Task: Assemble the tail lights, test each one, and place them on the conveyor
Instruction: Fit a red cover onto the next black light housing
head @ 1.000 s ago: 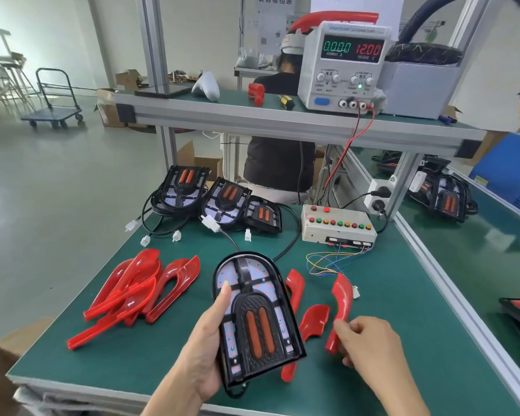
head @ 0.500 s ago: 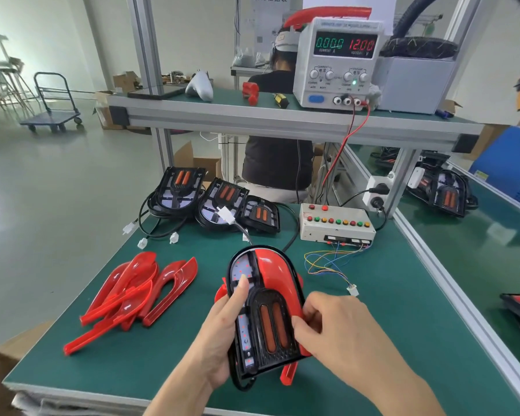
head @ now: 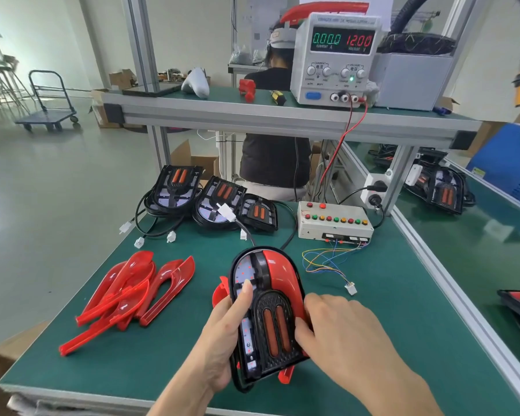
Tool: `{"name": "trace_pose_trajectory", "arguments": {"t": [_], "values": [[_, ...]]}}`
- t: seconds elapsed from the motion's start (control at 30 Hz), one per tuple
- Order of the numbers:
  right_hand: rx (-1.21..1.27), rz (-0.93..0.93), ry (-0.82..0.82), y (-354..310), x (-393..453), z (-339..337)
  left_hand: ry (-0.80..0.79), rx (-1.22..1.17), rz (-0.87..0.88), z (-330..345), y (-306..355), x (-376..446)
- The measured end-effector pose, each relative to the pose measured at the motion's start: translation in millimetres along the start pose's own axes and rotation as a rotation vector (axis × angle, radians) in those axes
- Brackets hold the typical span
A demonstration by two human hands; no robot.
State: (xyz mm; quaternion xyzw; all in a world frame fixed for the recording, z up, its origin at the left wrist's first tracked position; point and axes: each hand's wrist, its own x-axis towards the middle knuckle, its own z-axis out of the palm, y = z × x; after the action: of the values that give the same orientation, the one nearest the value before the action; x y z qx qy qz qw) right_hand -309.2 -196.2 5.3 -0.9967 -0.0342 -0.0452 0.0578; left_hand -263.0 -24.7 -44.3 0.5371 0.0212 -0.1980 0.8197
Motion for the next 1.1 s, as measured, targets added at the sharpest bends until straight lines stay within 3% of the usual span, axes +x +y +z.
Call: {"name": "trace_pose_trajectory", "arguments": {"t": [0.17, 0.3, 0.37, 0.5, 0.7, 0.93, 1.1], "values": [[-0.085, -0.049, 0.051, -2.9, -0.2, 2.7, 0.004, -0.040, 0.006, -1.5, 1.6, 0.7], [0.034, -0.034, 0.050, 7.9, -1.1, 5.9, 0.005, -0.073, -0.030, -3.9, 4.2, 1.2], [0.263, -0.010, 0.018, 15.0, -2.7, 9.5, -0.003, -0.099, -0.068, -6.0, 5.2, 0.6], [0.802, 0.154, 0.123, 28.5, -7.8, 22.7, -0.035, -0.196, -0.135, -8.4, 7.1, 0.6], [1.436, 0.223, -0.092, 15.6, -10.7, 42.5, -0.050, -0.253, -0.148, -2.2, 5.6, 2.9], [1.487, 0.146, 0.078, 10.3, -8.5, 51.0, -0.147, -0.261, -0.088, -8.8, 12.9, -0.3], [1.472, 0.112, 0.067, 18.6, -9.1, 52.2, -0.116, -0.171, -0.042, -20.8, 41.5, 10.4]]}}
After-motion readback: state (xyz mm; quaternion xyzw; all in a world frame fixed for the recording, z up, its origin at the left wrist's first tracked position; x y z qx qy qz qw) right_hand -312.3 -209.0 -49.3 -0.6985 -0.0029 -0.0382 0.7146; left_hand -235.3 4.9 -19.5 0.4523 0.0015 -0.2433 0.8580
